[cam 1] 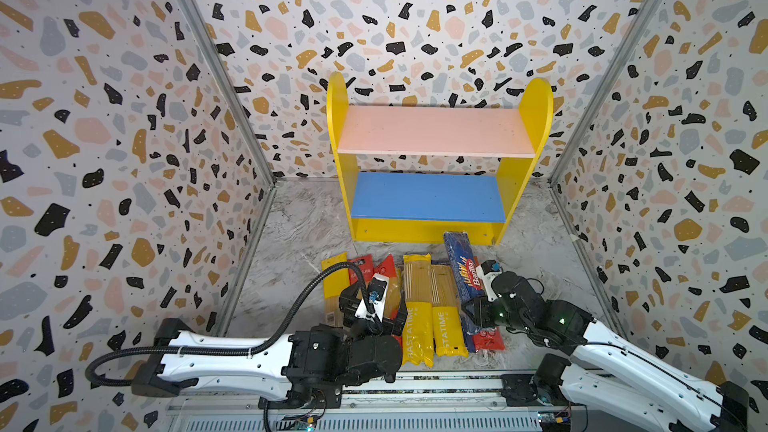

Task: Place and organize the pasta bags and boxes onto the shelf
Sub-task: 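Lift the Barilla box with the right gripper toward the blue shelf, then lay the Barilla box on the blue shelf end and open the right gripper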

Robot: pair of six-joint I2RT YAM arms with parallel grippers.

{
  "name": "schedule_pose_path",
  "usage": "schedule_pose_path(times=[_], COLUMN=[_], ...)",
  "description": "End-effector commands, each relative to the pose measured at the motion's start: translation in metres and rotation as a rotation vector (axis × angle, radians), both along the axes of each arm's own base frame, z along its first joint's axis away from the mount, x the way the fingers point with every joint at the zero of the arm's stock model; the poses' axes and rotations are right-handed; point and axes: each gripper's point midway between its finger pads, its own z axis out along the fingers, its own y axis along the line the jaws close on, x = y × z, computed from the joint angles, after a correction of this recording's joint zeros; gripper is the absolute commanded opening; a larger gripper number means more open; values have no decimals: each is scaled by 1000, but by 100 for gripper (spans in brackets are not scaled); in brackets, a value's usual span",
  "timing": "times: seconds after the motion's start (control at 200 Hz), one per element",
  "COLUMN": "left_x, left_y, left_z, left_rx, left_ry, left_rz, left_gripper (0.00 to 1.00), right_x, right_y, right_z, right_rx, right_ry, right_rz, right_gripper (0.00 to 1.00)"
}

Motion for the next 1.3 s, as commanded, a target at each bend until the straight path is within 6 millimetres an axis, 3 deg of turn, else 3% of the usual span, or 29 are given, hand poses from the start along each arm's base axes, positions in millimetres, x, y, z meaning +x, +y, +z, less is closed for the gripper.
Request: schedule_pose_path(times=[0.0, 0.34, 0.711, 0.921, 1.292], left_x=[3, 14, 25, 31, 37], left_y=[-4, -3, -6, -8, -13], left_z=[14, 4, -3, -4, -6], left_rx=[-30, -55, -26, -10, 4], left_ry=[-24, -1, 1, 8, 15], left_rz=[9, 0, -10, -12, -18], left_gripper=[99, 99, 100, 99, 99], right_x=[45, 143, 230, 259, 287], right_y=[7, -12, -44, -62, -76], right_z=[76, 111, 109, 105, 100], right_rx=[49, -79, -209, -248, -267], right_ry=[-257, -382, -412, -407, -400], right_rz=[-31, -154, -252, -295, -323], right_gripper=[28, 28, 28, 28, 30])
